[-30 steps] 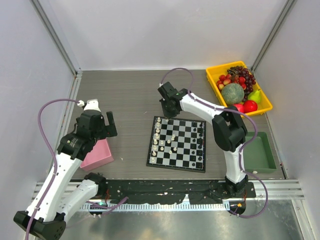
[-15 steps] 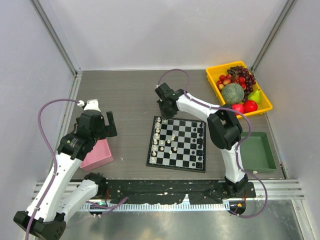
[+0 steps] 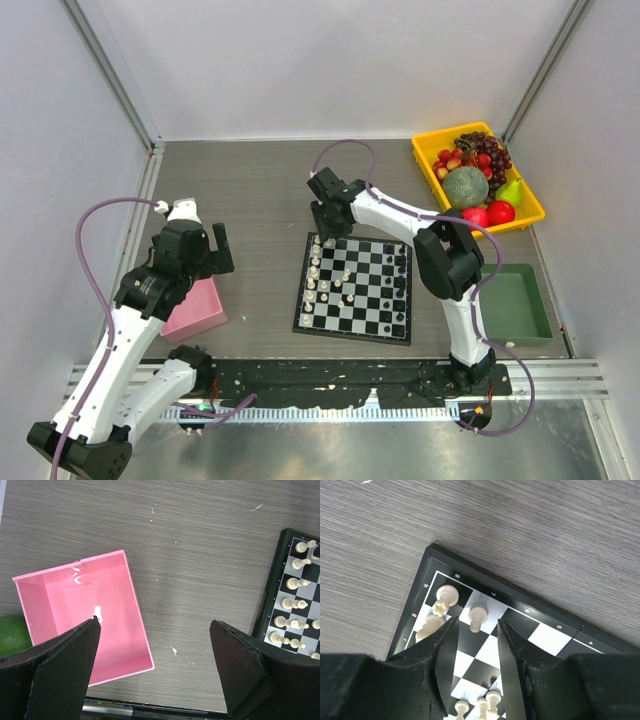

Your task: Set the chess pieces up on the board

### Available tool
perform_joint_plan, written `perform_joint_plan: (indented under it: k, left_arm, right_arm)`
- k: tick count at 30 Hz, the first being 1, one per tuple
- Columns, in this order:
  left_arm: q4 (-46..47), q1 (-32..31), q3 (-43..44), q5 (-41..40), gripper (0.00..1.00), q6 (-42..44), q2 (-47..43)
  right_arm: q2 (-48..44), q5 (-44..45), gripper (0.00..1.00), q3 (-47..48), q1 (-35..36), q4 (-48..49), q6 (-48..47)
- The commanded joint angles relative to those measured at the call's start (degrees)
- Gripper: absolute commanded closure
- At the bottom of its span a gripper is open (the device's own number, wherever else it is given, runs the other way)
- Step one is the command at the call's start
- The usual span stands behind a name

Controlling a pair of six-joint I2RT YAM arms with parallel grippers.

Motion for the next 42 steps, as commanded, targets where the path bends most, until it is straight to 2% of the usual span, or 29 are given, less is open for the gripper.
perform_joint_plan:
  k: [1,10,18,42]
  left_arm:
    - [0.91,0.26,1.40,-0.95,0.01,0.30,-0.12]
    - [1.96,0.26,0.61,0.37,0.01,0.65,-0.82]
    - [3.98,0.26,-0.54,0.55,0.01,0.74,-2.76]
    - [3.90,0.26,-0.36,0.81,0.01,0.56,-1.62]
  right_arm:
    - [-8.30,2.45,0.56,1.65,0.20,-1.14,-0.76]
    - [-16.31,3.24,0.55,-10.99,0.03,-0.97,0.90]
    - [-19.30,-1.50,0.60,-20.15,0.29,1.67,3.63]
    - [-18.86,-1.77,0.70,-22.97,1.61,1.94,4.68]
